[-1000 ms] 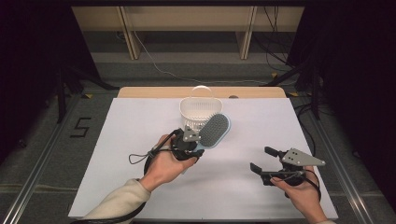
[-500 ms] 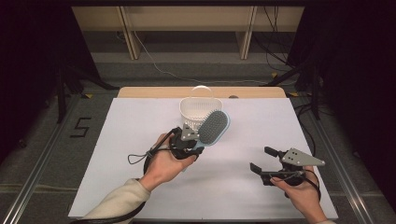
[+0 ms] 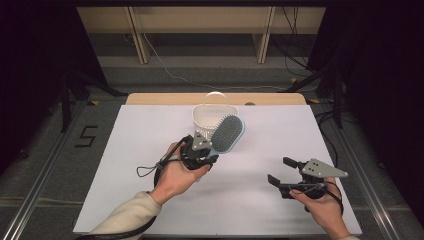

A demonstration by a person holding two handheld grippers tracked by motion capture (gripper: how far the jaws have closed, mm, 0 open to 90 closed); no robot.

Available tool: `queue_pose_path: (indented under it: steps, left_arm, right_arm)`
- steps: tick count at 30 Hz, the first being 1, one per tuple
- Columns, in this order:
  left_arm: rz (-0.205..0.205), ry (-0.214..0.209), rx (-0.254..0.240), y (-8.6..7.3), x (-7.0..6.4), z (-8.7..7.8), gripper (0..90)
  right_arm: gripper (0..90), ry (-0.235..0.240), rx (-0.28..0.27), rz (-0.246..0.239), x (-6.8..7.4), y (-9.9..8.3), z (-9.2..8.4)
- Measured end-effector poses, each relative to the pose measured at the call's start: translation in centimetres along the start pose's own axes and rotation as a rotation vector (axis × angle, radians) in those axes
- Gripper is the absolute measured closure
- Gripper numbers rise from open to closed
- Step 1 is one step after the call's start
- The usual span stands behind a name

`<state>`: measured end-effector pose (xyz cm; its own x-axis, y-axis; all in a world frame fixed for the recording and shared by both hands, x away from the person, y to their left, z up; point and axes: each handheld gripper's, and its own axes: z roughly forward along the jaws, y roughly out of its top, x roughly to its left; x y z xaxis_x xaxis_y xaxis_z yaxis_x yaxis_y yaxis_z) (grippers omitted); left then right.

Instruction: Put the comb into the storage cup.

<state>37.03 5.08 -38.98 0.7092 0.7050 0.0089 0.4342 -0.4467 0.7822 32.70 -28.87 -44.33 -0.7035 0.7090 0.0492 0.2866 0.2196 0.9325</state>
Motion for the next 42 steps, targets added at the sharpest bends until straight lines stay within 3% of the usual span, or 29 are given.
queue_pose_path:
  steps: [27, 42]
  left_arm:
    - [-0.015, 0.042, -0.072, 0.35, 0.4, -0.55, 69.5]
    - [-0.023, 0.064, -0.086, 0.47, 0.75, -0.79, 69.5]
  right_arm:
    - [15.9, 0.0, 0.002, -0.002, 0.04, 0.01, -0.01]
    - [15.9, 0.0, 0.002, -0.001, 0.05, 0.0, 0.01]
